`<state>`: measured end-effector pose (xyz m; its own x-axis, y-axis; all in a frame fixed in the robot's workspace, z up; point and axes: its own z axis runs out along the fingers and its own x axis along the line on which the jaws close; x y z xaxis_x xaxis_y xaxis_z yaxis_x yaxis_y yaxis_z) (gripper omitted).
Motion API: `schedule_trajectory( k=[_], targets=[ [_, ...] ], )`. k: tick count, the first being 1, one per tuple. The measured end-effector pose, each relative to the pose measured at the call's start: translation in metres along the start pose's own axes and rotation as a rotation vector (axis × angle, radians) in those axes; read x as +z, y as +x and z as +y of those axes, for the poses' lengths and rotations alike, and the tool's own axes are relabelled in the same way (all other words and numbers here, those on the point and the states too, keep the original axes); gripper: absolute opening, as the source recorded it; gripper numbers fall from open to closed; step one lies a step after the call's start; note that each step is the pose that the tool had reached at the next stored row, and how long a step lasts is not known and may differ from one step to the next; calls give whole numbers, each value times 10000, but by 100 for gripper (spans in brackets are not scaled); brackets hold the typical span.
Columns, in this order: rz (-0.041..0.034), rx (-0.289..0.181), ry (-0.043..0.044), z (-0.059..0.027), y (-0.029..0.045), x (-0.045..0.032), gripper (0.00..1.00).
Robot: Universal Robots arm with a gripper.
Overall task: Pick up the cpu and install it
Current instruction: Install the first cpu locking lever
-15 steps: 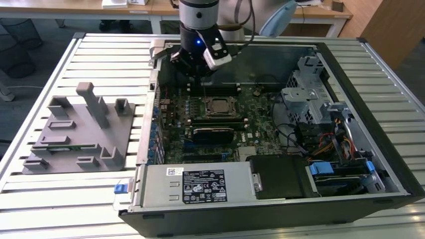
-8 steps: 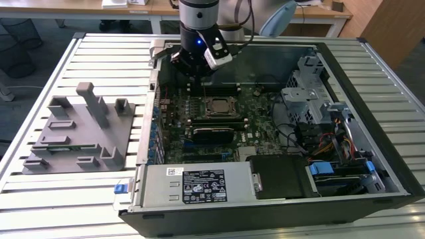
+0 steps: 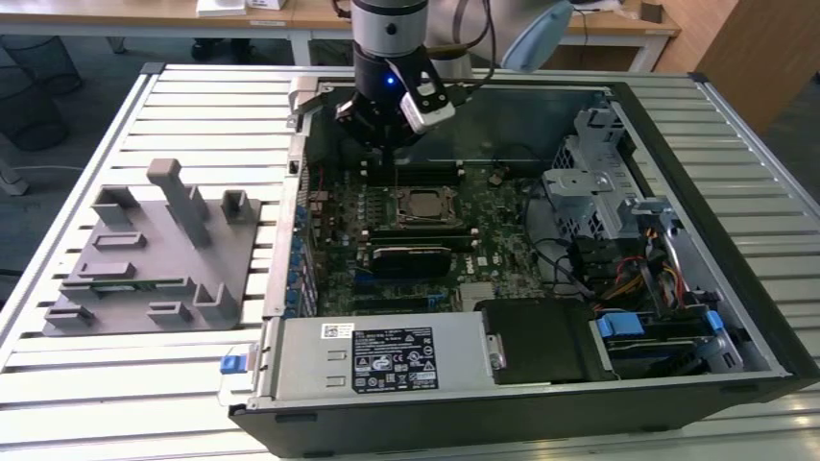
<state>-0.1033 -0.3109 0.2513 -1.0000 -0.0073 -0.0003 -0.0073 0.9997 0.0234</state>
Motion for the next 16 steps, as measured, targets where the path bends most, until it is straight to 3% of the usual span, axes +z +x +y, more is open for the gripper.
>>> schedule_trajectory(
  k=[7,9,10,12,13,16],
  targets=[
    [0,-25,-1,0,-207,5,11],
    [-2,-27,-21,-1,-235,8,11],
    [-1,-27,-120,-1,-236,10,11],
    [-5,-26,-442,-6,-237,13,11],
    [-6,-28,-552,-9,-237,16,11],
    [-3,-39,-529,-9,-239,27,11]
  ],
)
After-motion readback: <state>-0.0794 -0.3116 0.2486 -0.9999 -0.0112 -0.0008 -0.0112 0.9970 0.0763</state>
